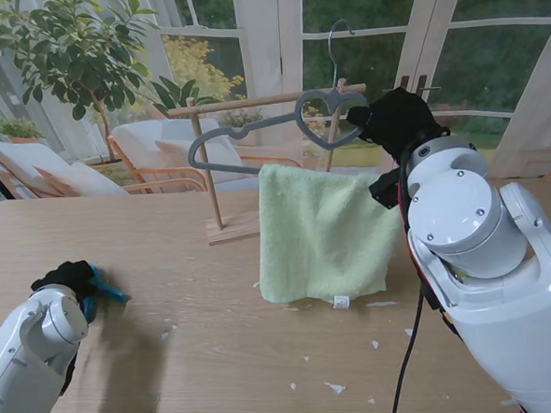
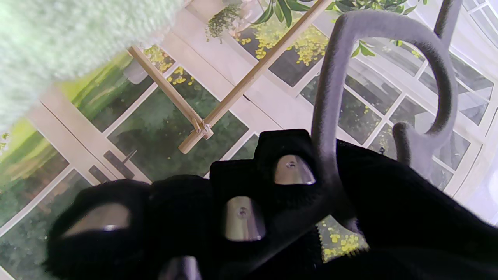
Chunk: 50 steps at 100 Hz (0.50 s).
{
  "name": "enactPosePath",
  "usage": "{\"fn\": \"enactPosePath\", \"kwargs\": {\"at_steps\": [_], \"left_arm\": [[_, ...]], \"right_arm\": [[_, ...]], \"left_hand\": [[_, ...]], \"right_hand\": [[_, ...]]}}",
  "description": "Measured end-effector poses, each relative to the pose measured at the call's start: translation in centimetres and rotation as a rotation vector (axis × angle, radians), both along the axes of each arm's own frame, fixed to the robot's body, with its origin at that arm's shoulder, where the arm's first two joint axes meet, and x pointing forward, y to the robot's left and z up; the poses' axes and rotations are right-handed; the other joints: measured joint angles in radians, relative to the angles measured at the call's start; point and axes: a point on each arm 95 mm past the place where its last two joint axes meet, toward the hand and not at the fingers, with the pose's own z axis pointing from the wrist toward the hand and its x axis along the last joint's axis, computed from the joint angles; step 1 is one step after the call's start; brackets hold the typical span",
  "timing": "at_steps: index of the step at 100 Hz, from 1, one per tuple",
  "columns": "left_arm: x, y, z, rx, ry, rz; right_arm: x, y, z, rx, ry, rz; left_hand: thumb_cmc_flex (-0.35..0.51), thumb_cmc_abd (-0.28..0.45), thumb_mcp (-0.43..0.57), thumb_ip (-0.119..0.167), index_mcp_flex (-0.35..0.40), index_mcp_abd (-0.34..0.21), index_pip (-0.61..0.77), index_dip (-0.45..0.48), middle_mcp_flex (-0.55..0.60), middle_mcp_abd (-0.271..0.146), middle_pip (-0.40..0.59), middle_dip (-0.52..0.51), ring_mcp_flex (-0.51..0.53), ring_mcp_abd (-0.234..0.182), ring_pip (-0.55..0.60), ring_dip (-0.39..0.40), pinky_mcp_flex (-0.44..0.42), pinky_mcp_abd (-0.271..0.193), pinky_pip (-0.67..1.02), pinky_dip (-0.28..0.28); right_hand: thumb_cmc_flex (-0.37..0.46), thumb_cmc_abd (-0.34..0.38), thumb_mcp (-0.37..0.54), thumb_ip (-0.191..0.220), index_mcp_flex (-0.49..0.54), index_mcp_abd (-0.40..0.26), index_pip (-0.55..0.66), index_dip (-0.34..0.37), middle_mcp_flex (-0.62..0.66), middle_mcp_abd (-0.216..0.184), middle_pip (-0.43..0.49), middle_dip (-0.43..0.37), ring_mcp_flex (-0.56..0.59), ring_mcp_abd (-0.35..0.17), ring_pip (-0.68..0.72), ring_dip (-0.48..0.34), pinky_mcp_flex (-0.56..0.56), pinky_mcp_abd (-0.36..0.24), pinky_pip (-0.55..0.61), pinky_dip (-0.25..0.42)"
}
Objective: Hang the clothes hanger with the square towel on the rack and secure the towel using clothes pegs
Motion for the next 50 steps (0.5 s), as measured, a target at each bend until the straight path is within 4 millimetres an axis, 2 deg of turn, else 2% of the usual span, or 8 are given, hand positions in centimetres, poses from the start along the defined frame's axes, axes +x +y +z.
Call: {"fn": "enactPosePath", "kwargs": {"at_steps": [10, 21, 27, 42, 50], "left_arm": [[0.13, -0.21, -0.35, -0.006, -0.014, -0.040], [0.31, -0.46, -0.58, -0.021, -0.056, -0.077], [0.37, -0.58, -0.60, -0.026, -0.069, -0.092], [0.25, -0.49, -0.44, -0.042, -0.075, -0.089], [0.11, -0.46, -0.04, -0.068, -0.092, -0.080]], "right_arm": [[0.03, 0.04, 0.07, -0.001, -0.001, 0.002], [0.06, 0.04, 0.15, -0.001, -0.002, 0.001], [0.07, 0.04, 0.16, -0.001, -0.002, 0.001], [0.07, 0.04, 0.14, 0.000, 0.000, 0.001], [0.07, 0.04, 0.12, 0.001, 0.001, 0.001]], "left_hand": [[0.073, -0.001, 0.019, 0.000, 0.006, -0.062, 0.065, 0.036, 0.000, -0.010, 0.031, 0.000, 0.000, -0.006, 0.018, 0.001, 0.000, -0.002, 0.015, 0.000], [0.159, -0.010, 0.047, 0.000, 0.062, -0.109, 0.126, 0.070, 0.000, -0.026, 0.072, 0.003, -0.013, -0.011, 0.072, 0.001, -0.008, -0.015, 0.083, 0.000], [0.185, -0.010, 0.053, 0.000, 0.079, -0.118, 0.138, 0.072, 0.000, -0.039, 0.092, 0.003, -0.039, -0.016, 0.120, 0.001, -0.035, -0.024, 0.175, -0.032], [0.180, -0.010, 0.055, 0.000, 0.064, -0.128, 0.109, 0.049, 0.000, -0.040, 0.084, -0.001, -0.052, -0.017, 0.171, -0.031, -0.064, -0.027, 0.273, -0.158], [0.073, -0.029, 0.055, 0.000, -0.013, -0.117, 0.068, 0.020, 0.000, -0.041, 0.042, -0.007, -0.054, -0.017, 0.171, -0.044, -0.067, -0.027, 0.273, -0.192]], "right_hand": [[0.000, 0.000, 0.000, 0.000, 0.000, 0.000, 0.000, 0.000, 0.000, 0.000, 0.000, 0.000, 0.000, 0.000, 0.000, 0.000, 0.000, 0.000, 0.000, 0.000], [0.000, 0.000, 0.000, 0.000, 0.000, 0.000, 0.000, 0.000, 0.000, 0.000, 0.000, 0.000, 0.000, 0.000, 0.000, 0.000, 0.000, 0.000, 0.000, 0.000], [0.000, 0.000, 0.000, 0.000, 0.000, 0.000, 0.000, 0.000, 0.000, 0.000, 0.000, 0.000, 0.000, 0.000, 0.000, 0.000, 0.000, 0.000, 0.000, 0.000], [0.000, 0.000, 0.000, 0.000, 0.000, 0.000, 0.000, 0.000, 0.000, 0.000, 0.000, 0.000, 0.000, 0.000, 0.000, 0.000, 0.000, 0.000, 0.000, 0.000], [0.000, 0.000, 0.000, 0.000, 0.000, 0.000, 0.000, 0.000, 0.000, 0.000, 0.000, 0.000, 0.000, 0.000, 0.000, 0.000, 0.000, 0.000, 0.000, 0.000]]}}
